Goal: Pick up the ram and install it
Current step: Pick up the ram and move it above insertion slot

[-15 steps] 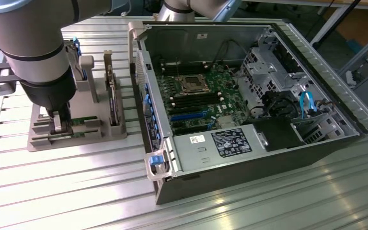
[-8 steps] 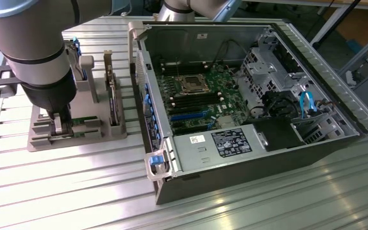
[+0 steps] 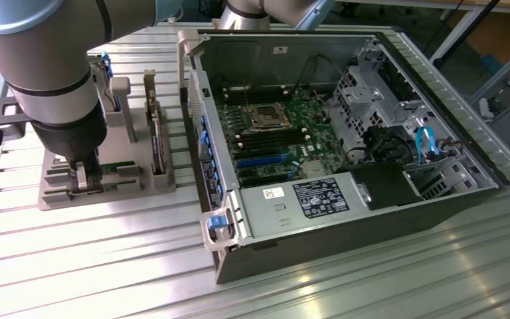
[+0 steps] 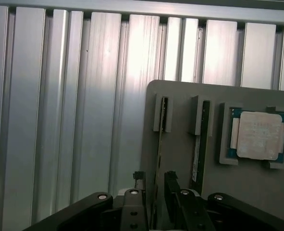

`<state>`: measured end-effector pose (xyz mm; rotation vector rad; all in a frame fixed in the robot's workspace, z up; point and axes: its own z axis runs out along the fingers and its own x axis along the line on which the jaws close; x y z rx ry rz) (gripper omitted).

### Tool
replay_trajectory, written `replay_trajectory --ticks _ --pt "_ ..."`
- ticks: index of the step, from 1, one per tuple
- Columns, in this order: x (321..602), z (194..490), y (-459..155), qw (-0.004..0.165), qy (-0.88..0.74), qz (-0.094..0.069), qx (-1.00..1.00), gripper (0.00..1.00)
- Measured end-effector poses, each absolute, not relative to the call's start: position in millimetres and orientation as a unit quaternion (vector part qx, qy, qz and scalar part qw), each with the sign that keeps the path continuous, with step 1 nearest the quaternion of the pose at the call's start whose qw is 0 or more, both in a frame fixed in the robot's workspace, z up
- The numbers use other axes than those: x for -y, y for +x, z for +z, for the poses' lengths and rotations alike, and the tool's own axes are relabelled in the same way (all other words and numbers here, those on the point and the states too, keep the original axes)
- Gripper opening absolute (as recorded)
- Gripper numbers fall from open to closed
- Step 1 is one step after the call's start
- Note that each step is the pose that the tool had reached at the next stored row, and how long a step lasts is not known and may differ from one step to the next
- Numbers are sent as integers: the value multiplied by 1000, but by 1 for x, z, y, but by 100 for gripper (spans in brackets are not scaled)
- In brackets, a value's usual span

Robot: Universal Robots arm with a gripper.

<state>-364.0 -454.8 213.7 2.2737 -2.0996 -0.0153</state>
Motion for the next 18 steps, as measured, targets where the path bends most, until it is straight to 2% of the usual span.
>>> replay_trajectory --ticks 18 --pt "456 211 -352 23 734 -5 678 30"
